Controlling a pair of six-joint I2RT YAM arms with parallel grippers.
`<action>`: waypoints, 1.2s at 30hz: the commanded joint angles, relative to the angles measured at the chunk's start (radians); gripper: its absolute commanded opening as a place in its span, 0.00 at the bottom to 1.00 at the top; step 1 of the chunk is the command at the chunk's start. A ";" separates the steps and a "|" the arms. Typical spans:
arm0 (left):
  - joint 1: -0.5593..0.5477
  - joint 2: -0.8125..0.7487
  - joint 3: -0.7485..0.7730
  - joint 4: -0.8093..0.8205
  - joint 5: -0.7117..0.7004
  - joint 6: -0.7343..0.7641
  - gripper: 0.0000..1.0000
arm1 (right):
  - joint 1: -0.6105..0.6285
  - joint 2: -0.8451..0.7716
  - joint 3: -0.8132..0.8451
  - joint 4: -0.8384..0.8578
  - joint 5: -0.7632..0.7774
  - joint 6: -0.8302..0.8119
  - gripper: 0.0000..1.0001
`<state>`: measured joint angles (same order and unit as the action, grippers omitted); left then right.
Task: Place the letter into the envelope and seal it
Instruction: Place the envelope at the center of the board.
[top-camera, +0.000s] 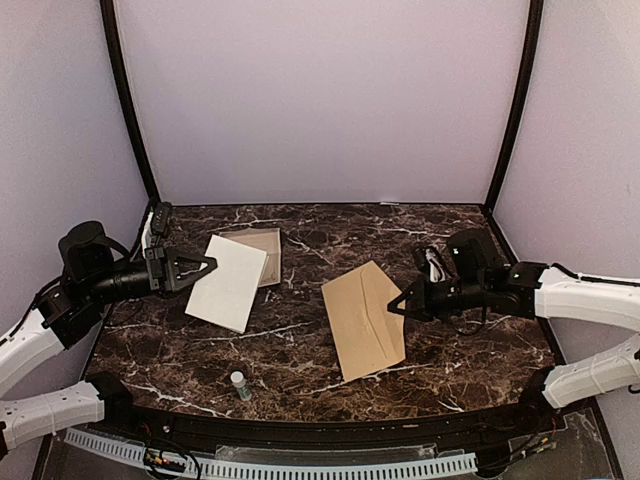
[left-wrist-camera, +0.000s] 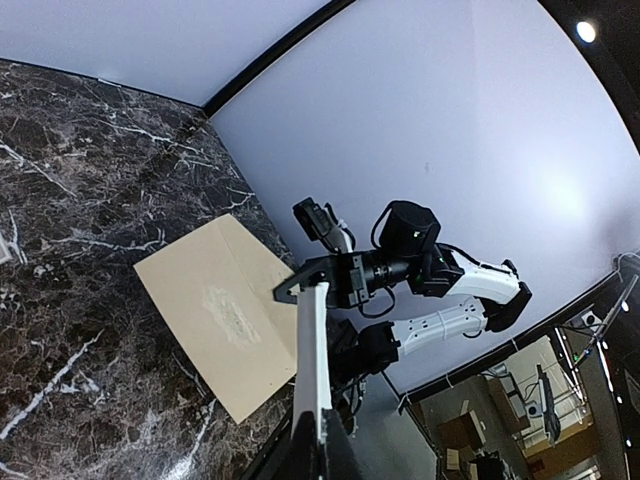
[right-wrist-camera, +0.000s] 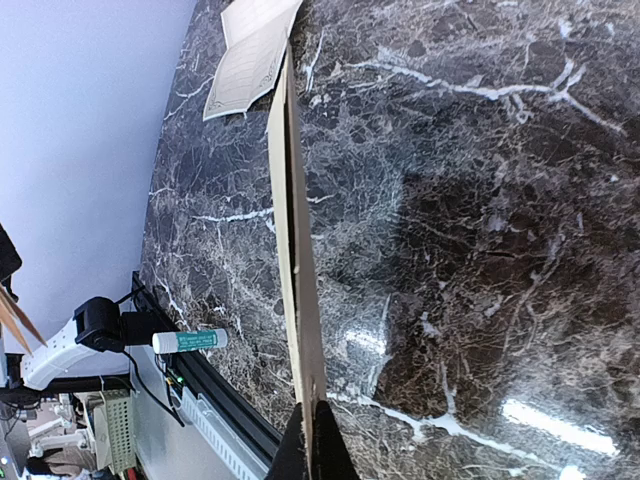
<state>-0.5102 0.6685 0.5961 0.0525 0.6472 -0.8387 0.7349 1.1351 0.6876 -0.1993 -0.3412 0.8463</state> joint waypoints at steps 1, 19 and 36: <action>-0.054 -0.016 -0.039 0.007 -0.025 -0.076 0.00 | 0.058 0.087 0.013 0.189 0.075 0.101 0.00; -0.250 0.021 -0.063 0.105 -0.157 -0.114 0.00 | 0.106 0.194 0.012 0.153 0.278 0.134 0.71; -0.562 0.203 -0.028 0.398 -0.576 -0.091 0.00 | 0.300 -0.137 -0.083 0.511 0.223 0.086 0.90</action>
<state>-0.9905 0.8165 0.5350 0.2855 0.2432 -0.9611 0.9585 1.0206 0.6312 0.0895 -0.0933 0.9268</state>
